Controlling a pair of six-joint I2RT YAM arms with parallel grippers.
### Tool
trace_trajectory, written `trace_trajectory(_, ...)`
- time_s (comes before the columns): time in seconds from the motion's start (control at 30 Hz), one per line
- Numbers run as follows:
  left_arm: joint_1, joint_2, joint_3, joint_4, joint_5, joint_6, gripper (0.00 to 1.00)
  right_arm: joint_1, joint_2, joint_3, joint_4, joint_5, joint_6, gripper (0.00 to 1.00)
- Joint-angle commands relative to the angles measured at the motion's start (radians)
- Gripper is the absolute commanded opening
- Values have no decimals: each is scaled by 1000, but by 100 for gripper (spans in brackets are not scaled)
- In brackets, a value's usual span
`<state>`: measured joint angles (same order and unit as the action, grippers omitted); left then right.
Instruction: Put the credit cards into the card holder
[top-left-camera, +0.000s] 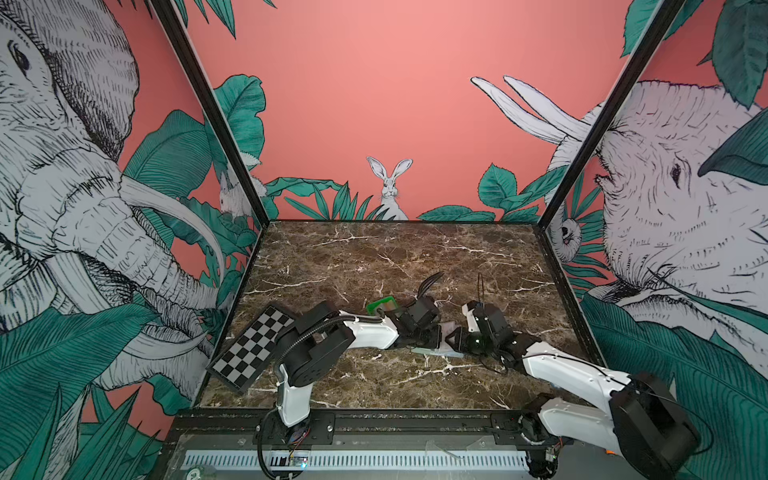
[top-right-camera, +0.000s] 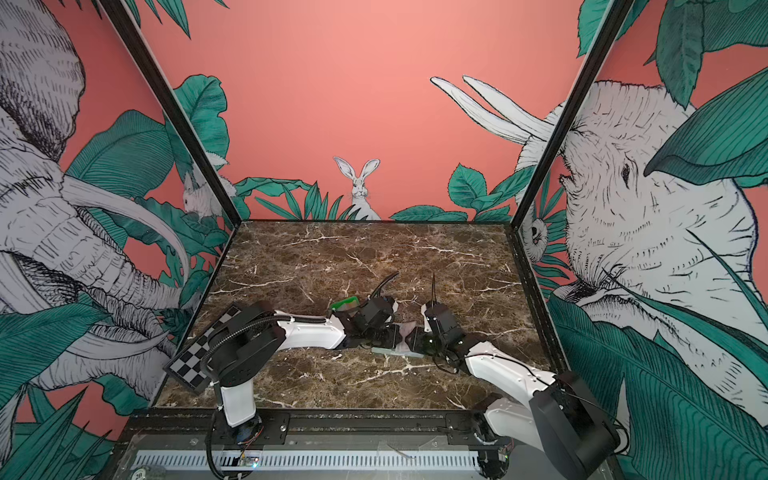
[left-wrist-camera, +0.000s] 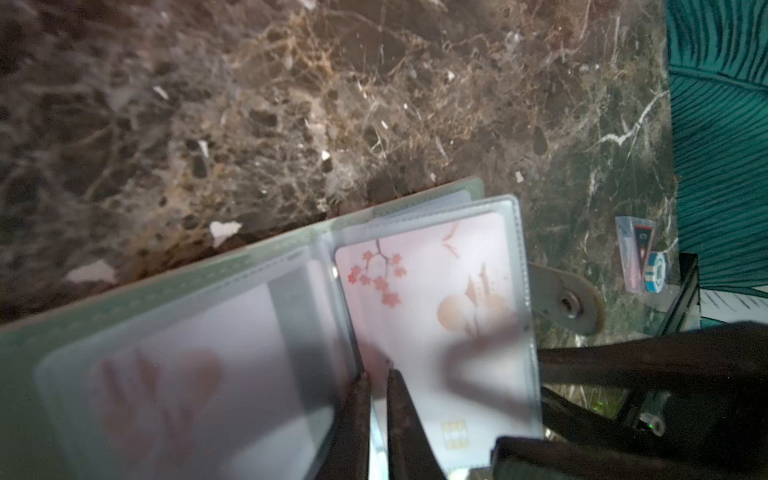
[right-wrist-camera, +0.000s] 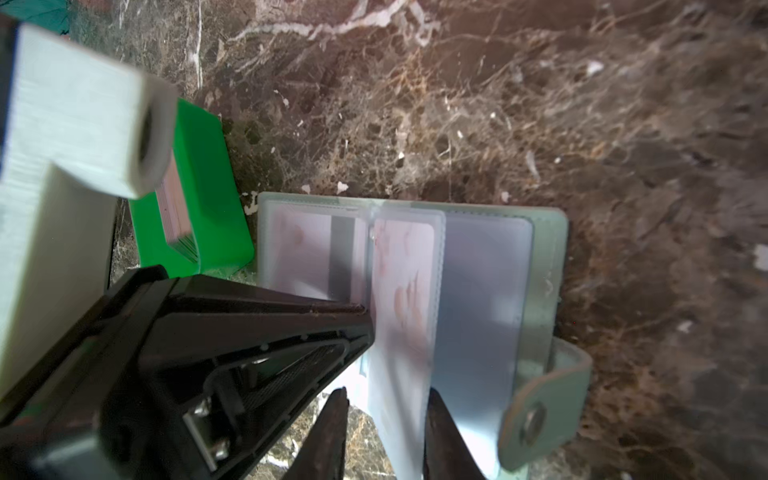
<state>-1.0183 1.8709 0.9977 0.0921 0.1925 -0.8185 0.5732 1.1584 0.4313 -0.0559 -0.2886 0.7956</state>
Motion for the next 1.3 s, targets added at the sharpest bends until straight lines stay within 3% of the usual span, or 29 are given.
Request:
trace_trajectory(0.0, 11, -85, -33, 14, 9, -14, 13, -2, -12, 21, 18, -7, -14, 29)
trace_trajectory(0.43, 116, -288, -155, 43, 45, -10, 18, 31, 32, 108, -18, -25, -33, 31)
trace_trajectory(0.87, 219, -577, -315, -64, -5, 63, 21, 155, 221, 285, -16, 22, -42, 32)
trace_trajectory(1.27, 287, -665, -382, -170, -8, 79, 21, 157, 238, 364, -34, 42, -54, 33)
